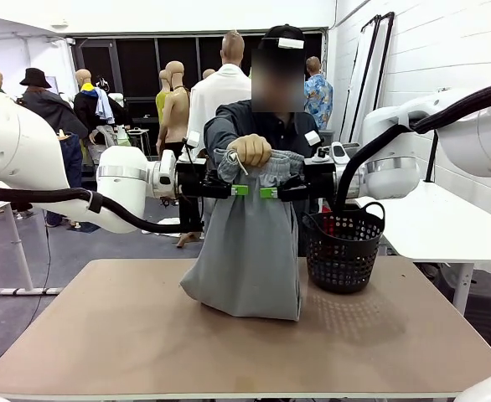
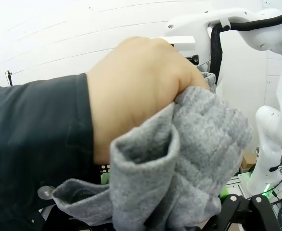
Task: Fold the training pants.
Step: Release the ends of the Training pants and then grab the overlapped ends.
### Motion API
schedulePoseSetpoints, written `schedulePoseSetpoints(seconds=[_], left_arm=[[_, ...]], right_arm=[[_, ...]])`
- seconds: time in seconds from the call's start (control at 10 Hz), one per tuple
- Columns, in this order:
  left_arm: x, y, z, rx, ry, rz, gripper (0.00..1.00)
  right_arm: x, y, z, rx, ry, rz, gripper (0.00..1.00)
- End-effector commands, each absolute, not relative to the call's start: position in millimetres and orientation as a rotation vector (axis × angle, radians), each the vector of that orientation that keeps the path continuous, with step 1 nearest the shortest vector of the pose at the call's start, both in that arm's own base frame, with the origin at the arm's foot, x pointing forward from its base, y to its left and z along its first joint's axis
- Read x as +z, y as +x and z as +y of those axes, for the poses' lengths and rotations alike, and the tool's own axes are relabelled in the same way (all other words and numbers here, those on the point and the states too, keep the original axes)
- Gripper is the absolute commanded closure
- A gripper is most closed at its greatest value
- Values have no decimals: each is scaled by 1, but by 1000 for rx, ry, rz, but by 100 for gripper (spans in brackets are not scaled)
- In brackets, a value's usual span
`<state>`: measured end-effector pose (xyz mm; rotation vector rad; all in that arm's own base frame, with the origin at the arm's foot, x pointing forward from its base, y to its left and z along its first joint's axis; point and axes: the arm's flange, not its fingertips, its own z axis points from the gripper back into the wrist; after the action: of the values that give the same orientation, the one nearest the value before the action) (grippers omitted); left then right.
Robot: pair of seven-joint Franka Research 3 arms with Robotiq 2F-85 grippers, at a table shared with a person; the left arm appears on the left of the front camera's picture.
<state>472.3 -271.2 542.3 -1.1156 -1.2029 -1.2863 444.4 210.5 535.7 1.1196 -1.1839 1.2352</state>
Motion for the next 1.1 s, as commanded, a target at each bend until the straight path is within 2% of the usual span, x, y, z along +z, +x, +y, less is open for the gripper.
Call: schedulePoseSetpoints(seconds=[0.0, 0.2, 0.3, 0.7, 0.8, 1.0], left_arm=[[549, 475, -280, -1267, -1108, -1204, 0], [550, 474, -278, -1270, -1098, -1214, 0], [550, 474, -277, -1292, -1084, -1214, 20], [545, 475, -256, -1184, -1000, -1223, 100], [544, 474, -252, -1177, -999, -1227, 100], [545, 473, -250, -1171, -1009, -1246, 100]], right_arm=[[538, 450, 216, 1209, 1120, -1178, 0], [538, 453, 214, 1188, 1126, -1177, 0], [538, 455, 212, 1177, 1099, -1176, 11], [539, 461, 196, 1134, 1131, -1190, 90], [541, 462, 193, 1138, 1140, -1184, 100], [542, 463, 190, 1137, 1165, -1182, 100]])
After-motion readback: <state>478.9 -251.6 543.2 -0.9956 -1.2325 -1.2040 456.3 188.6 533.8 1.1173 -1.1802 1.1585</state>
